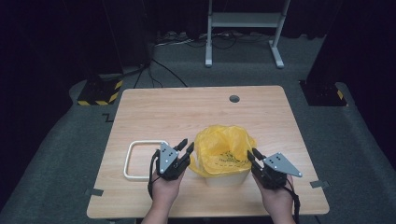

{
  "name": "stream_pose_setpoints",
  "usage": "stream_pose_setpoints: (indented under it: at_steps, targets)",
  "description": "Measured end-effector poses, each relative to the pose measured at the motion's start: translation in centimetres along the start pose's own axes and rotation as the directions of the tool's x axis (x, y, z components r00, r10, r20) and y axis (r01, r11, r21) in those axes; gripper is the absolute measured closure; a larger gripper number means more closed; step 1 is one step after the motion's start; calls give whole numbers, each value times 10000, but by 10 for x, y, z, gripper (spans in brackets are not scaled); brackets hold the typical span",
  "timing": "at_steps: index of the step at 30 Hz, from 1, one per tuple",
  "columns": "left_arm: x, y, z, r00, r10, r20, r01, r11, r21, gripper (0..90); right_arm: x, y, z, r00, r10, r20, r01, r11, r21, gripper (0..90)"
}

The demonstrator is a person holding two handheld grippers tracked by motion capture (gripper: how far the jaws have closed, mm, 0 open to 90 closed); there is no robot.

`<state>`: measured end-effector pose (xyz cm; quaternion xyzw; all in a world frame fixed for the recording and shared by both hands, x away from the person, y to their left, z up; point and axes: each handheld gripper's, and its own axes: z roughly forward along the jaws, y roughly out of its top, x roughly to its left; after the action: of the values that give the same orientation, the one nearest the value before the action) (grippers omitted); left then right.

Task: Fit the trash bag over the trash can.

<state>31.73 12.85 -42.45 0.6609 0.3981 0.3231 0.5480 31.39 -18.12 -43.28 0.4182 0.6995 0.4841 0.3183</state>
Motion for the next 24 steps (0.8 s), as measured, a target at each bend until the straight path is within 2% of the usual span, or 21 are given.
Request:
stream_pose_setpoints:
  at_steps: [1, 3, 6, 8, 10, 12, 14, 15, 16, 17, 24]
  targets:
    - [-2, 4, -2, 9999, 123, 75, -122, 9998, -158, 682, 0, 0, 0, 10000, 13, -27, -13, 10000, 13, 758]
    - [-5, 9, -1, 9992, 366, 170, -364, 9993, -131, 676, 1, 0, -1, 10000, 22, -84, -22, 10000, 16, 762]
    - [-5, 13, 9, 9980, 577, 243, -590, 9967, 556, 663, 3, 0, -1, 9998, -18, -183, 18, 10000, 22, 767]
    - [-3, 12, 16, 9967, 713, 400, -748, 9925, 968, 663, 5, 0, -2, 9997, -75, -239, 75, 10000, 1, 770]
    - [-2, 10, 22, 9951, 869, 469, -923, 9872, 1298, 725, 6, -1, -2, 9996, -115, -267, 115, 9999, 4, 774]
    - [1, 8, 26, 9948, 948, 378, -991, 9858, 1356, 829, 7, -1, -2, 9995, -146, -274, 145, 9999, -7, 774]
    - [7, 6, 29, 9969, 758, 211, -779, 9879, 1343, 878, 7, 0, -2, 9995, -145, -281, 145, 9999, 3, 774]
    - [12, 4, 32, 9991, 427, 77, -433, 9905, 1306, 889, 7, -1, -2, 9995, -148, -283, 148, 9999, -1, 774]
    - [14, 3, 34, 9996, 293, 13, -292, 9908, 1325, 892, 7, -1, -2, 9994, -179, -281, 178, 9998, -15, 774]
    - [18, 1, 38, 9999, 123, -36, -117, 9898, 1422, 892, 7, -1, -2, 9994, -201, -281, 201, 9998, -20, 774]
    - [23, -12, 56, 9996, -268, 30, 257, 9800, 1975, 890, 7, -1, -3, 9994, -188, -283, 187, 9998, -38, 774]
